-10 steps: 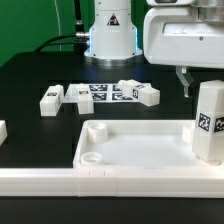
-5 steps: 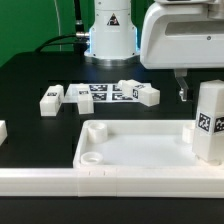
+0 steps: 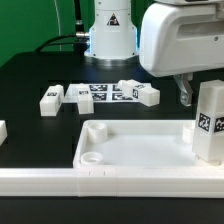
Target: Assemble desk
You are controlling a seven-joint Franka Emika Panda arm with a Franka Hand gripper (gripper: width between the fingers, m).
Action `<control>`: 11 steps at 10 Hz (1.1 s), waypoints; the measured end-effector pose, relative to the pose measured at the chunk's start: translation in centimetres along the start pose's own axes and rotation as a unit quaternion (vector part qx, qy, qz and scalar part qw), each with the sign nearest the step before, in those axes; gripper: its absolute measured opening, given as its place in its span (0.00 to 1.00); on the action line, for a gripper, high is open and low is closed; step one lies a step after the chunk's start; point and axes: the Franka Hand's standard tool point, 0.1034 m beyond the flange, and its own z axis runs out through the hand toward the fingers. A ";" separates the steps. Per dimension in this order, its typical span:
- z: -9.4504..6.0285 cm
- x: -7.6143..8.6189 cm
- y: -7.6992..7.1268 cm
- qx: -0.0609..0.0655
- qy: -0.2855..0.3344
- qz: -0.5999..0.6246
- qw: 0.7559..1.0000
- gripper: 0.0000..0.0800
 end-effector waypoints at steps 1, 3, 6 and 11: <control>0.1 0.0 0.0 0.000 -0.001 0.000 1.000 0.65; 0.1 -0.1 0.0 0.000 -0.001 0.001 1.000 0.46; 0.1 -0.1 0.1 0.000 -0.001 0.018 1.000 0.36; 0.2 0.0 0.2 0.015 0.005 0.290 0.957 0.36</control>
Offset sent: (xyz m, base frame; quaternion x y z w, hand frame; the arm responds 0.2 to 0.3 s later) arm 0.0000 0.0000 0.0000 0.0000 0.0000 0.0000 1.0000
